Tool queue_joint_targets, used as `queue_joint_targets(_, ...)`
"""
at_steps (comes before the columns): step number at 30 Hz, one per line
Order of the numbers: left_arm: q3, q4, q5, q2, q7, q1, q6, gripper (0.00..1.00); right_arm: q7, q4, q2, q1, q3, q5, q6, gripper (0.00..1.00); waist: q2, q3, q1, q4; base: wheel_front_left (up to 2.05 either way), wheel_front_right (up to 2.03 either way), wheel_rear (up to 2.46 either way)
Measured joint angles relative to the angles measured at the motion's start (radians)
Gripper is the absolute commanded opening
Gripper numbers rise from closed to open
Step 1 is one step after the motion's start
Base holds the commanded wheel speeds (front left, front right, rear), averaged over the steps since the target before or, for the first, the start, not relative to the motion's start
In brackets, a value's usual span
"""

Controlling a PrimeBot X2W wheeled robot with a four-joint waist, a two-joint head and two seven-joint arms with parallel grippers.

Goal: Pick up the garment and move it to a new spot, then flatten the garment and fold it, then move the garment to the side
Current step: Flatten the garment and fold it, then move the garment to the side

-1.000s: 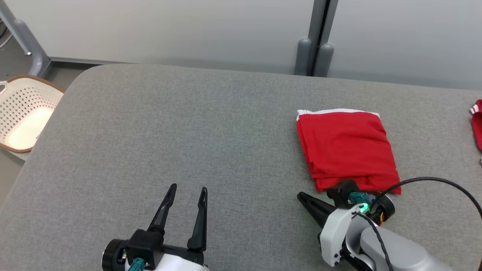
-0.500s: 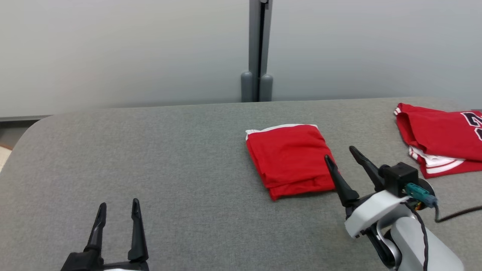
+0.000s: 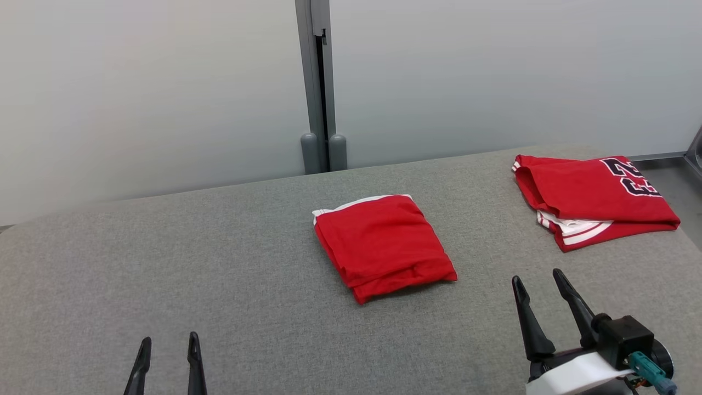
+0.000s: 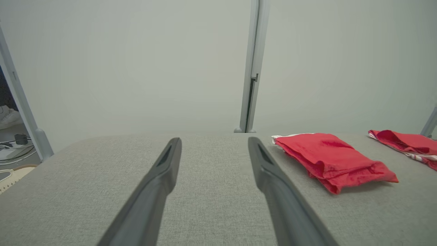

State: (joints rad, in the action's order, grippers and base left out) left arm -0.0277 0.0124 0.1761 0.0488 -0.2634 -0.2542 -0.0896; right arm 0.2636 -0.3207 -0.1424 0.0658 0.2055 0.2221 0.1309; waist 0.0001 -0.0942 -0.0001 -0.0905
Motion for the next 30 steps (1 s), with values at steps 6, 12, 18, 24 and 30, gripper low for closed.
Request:
queue_joint_targets(6, -0.020, -0.007, -0.012, 0.000, 0.000, -0.023, -0.016, 1.00, 0.000, 0.015, 0.021, -0.032, -0.009, -0.004, 0.000, 1.00, 0.0000, -0.012, 0.0000, 0.003, 0.00, 0.00, 0.00)
queue_joint_targets(12, -0.023, -0.011, -0.021, 0.000, 0.000, -0.023, -0.025, 1.00, 0.000, 0.014, 0.021, -0.037, -0.002, -0.004, 0.000, 1.00, 0.0000, -0.017, 0.0000, 0.013, 0.00, 0.00, 0.00)
queue_joint_targets(18, -0.027, -0.005, -0.029, 0.000, 0.000, -0.023, -0.025, 1.00, 0.000, 0.014, 0.021, -0.037, 0.005, -0.002, 0.000, 1.00, 0.0000, -0.014, 0.0000, 0.027, 0.00, 0.00, 0.00)
queue_joint_targets(24, -0.031, 0.004, -0.028, 0.000, 0.000, -0.020, -0.025, 1.00, 0.000, 0.021, 0.021, -0.036, 0.002, 0.006, 0.000, 1.00, 0.0000, 0.001, 0.0001, 0.047, 0.00, 0.00, 0.00)
queue_joint_targets(30, -0.066, -0.016, -0.058, 0.000, 0.000, 0.025, -0.007, 1.00, 0.000, -0.066, 0.004, 0.077, 0.036, 0.091, 0.000, 1.00, 0.0000, 0.055, 0.0000, 0.088, 0.00, 0.00, 0.00)
